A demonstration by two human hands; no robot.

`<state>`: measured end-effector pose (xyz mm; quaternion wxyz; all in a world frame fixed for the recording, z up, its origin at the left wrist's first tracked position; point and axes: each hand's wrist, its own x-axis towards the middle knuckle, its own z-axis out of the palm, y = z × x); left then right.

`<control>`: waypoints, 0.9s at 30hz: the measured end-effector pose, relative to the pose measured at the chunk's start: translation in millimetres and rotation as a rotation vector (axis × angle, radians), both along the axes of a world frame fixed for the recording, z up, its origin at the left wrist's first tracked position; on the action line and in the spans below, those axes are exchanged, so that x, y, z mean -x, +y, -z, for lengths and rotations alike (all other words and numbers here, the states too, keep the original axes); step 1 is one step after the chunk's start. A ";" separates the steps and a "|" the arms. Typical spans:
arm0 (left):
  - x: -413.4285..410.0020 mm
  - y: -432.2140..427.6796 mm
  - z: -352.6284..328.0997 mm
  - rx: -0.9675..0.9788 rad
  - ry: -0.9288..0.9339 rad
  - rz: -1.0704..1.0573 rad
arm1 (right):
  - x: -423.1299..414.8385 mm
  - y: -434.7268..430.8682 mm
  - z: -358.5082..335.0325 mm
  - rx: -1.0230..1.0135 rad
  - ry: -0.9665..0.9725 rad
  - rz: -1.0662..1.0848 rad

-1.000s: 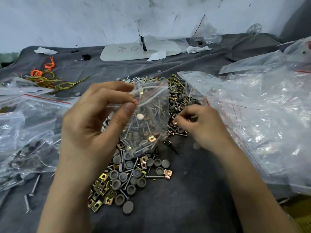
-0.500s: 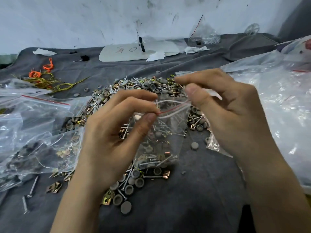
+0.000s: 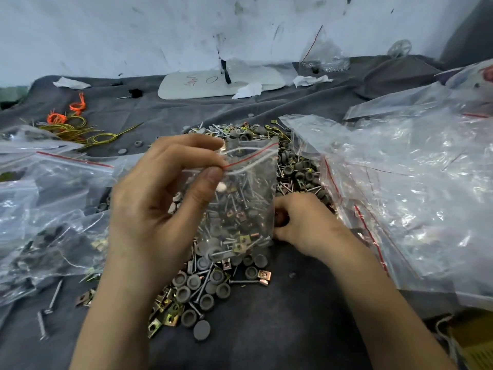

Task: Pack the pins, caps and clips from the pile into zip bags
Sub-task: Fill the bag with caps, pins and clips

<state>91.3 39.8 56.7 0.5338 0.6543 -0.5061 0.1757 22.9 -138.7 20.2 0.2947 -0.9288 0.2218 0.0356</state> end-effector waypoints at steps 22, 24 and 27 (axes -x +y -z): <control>11.8 -4.6 -7.2 -0.115 0.040 0.045 | 33.0 -0.5 -50.1 -0.456 -1.171 0.112; 14.3 -7.7 -8.0 -0.148 -0.001 0.047 | 40.9 9.9 -62.5 -0.388 -1.228 0.009; 14.8 -9.3 -7.8 -0.154 -0.019 0.055 | 41.5 18.2 -66.0 -0.248 -1.100 -0.044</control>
